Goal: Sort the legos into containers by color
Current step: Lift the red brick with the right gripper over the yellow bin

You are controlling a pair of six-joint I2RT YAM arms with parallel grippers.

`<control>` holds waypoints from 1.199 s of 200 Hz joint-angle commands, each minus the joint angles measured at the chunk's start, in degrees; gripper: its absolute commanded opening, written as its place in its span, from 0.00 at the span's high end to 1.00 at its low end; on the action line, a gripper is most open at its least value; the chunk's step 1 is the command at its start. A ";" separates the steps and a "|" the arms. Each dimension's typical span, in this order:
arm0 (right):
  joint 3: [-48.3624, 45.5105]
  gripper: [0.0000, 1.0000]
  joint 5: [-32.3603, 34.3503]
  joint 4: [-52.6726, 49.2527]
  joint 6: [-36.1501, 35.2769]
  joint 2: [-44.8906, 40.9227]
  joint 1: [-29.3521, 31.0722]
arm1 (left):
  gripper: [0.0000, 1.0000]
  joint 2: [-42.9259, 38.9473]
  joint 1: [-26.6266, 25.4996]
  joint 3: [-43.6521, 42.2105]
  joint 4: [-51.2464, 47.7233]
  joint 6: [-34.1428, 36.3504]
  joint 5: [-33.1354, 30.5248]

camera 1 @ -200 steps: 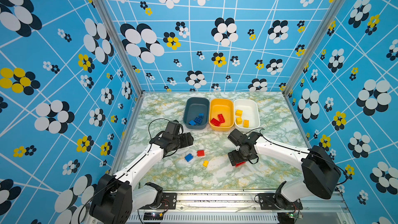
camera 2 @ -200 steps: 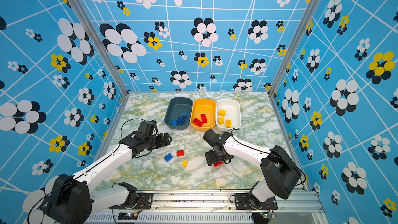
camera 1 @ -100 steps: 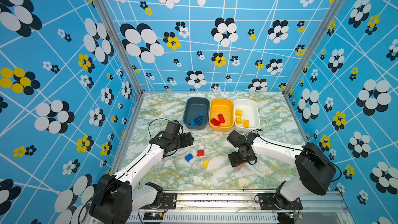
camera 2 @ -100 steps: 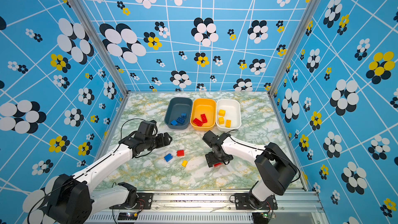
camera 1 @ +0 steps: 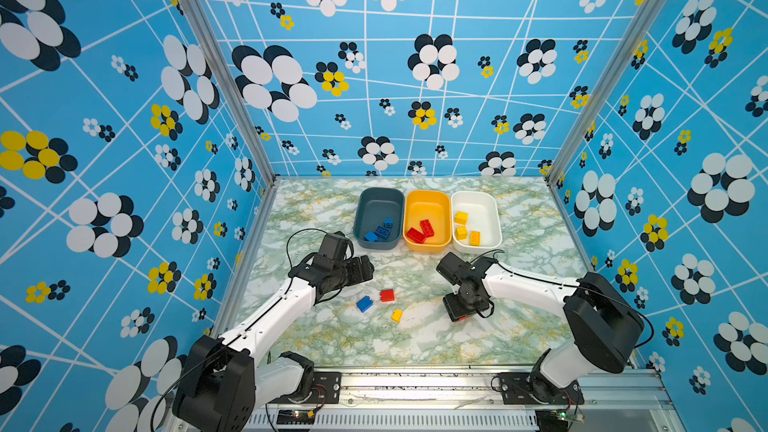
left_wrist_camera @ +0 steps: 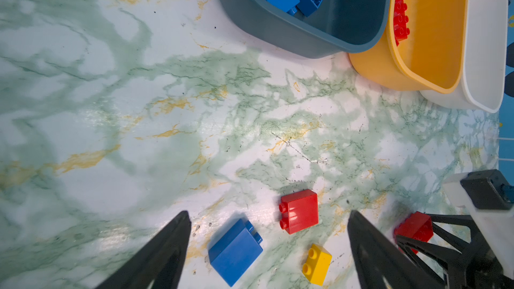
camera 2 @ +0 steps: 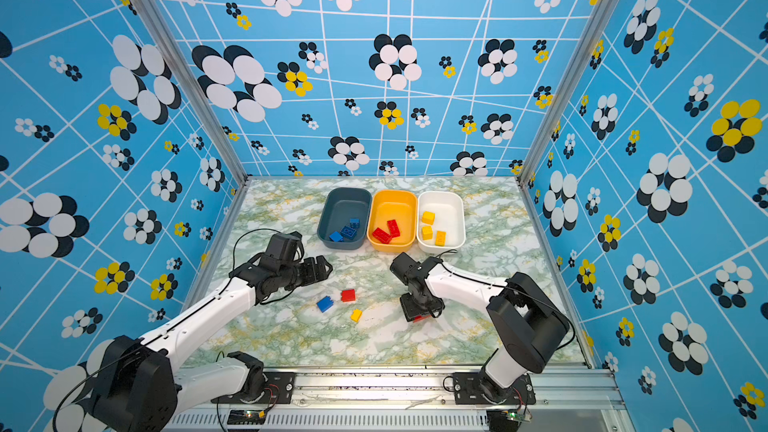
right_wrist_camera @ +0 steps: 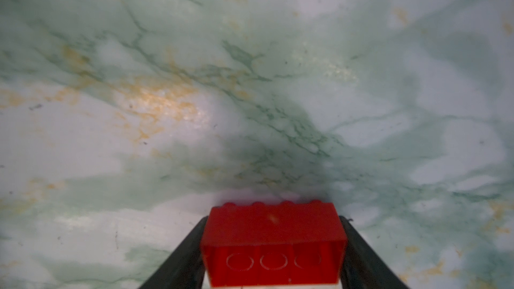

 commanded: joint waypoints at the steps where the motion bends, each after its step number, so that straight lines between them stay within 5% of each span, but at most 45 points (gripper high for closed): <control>1: -0.92 0.34 0.74 0.00 0.12 0.69 -0.09 | 0.10 0.08 0.08 0.25 -0.56 0.83 0.63; 138: 10.83 0.37 2.31 -4.13 0.00 -5.07 -1.28 | 0.10 -0.11 0.03 -0.10 -0.21 0.75 0.88; 240: 39.27 0.36 2.62 -1.74 -8.16 12.60 -9.07 | 0.10 -1.93 -0.39 -1.06 -0.47 0.17 0.26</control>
